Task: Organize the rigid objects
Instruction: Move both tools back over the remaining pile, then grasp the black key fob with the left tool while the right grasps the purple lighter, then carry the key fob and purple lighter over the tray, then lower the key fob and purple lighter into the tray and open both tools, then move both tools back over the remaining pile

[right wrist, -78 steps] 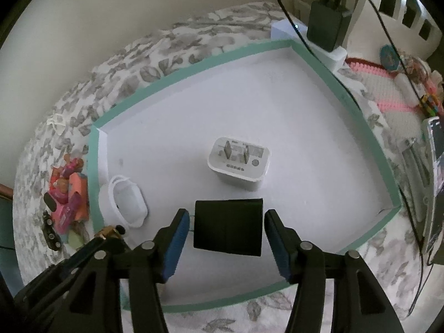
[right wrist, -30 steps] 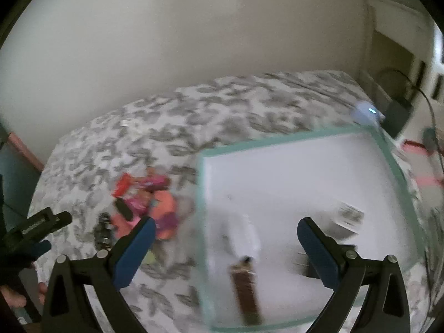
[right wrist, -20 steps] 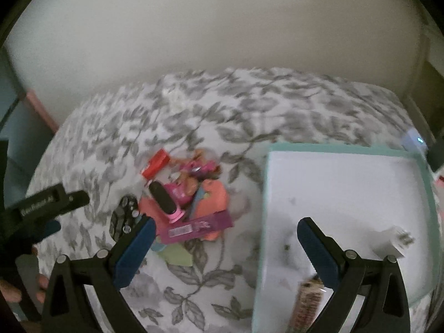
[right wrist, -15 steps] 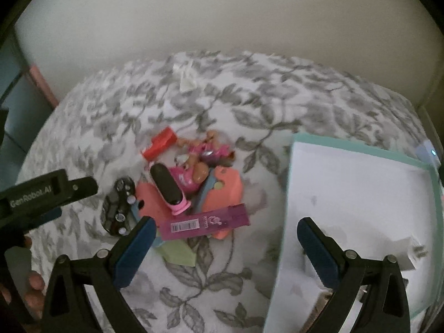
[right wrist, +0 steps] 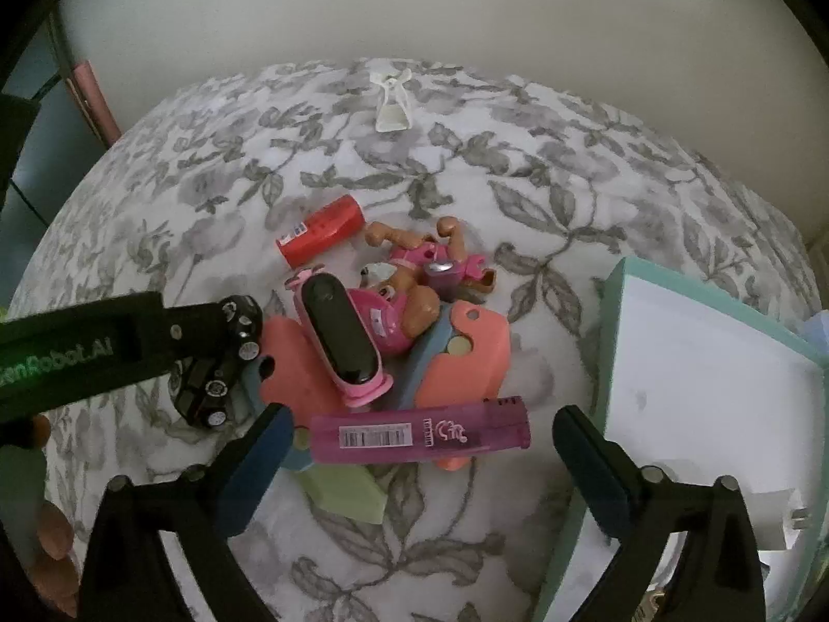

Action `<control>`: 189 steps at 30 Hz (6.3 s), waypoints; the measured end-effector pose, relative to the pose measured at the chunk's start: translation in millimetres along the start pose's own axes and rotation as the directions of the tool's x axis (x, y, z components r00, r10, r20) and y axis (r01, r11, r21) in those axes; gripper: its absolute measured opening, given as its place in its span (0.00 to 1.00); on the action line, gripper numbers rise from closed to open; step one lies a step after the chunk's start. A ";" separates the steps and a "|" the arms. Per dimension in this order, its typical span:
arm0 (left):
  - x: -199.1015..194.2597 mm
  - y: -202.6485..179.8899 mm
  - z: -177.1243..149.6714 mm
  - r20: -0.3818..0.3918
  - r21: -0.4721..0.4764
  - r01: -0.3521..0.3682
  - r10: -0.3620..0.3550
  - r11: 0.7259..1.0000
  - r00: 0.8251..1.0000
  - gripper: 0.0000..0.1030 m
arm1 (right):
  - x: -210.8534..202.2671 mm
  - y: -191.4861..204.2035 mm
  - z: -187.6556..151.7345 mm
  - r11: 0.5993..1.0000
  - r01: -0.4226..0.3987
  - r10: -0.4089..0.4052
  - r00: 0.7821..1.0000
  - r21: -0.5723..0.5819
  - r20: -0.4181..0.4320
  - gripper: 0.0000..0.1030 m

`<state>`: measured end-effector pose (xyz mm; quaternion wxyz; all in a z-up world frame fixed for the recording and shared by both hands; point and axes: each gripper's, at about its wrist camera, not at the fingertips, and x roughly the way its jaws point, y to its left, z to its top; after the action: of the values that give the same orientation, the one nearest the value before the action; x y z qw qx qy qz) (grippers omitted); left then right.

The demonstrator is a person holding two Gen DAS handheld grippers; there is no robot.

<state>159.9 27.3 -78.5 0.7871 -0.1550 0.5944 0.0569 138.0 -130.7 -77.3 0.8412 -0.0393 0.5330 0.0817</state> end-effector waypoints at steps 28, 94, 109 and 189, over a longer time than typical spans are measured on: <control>6.7 -13.8 -8.4 -0.022 0.061 0.086 -0.085 0.994 0.996 0.38 | -0.6 -7.4 -2.3 0.997 -0.041 0.042 0.999 0.058 -0.009 0.81; 0.6 -246.3 -68.2 0.065 0.542 0.060 -0.113 0.838 0.991 0.37 | -53.8 -240.9 -64.9 0.743 0.292 -0.298 0.950 0.602 -0.094 0.82; 28.8 -250.9 -74.0 0.055 0.581 -0.005 -0.033 0.814 0.998 0.37 | -31.3 -239.6 -69.9 0.759 0.313 -0.287 0.948 0.571 -0.138 0.82; -23.2 -9.0 -5.7 0.080 -0.056 -0.084 0.088 0.995 0.993 1.00 | -42.4 -61.8 -4.1 0.973 0.000 -0.008 0.999 0.230 0.034 1.00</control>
<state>150.4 19.2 -56.2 0.8033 -0.1473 0.5660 0.1126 127.8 -196.2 -42.1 0.8495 0.0587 0.5240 0.0184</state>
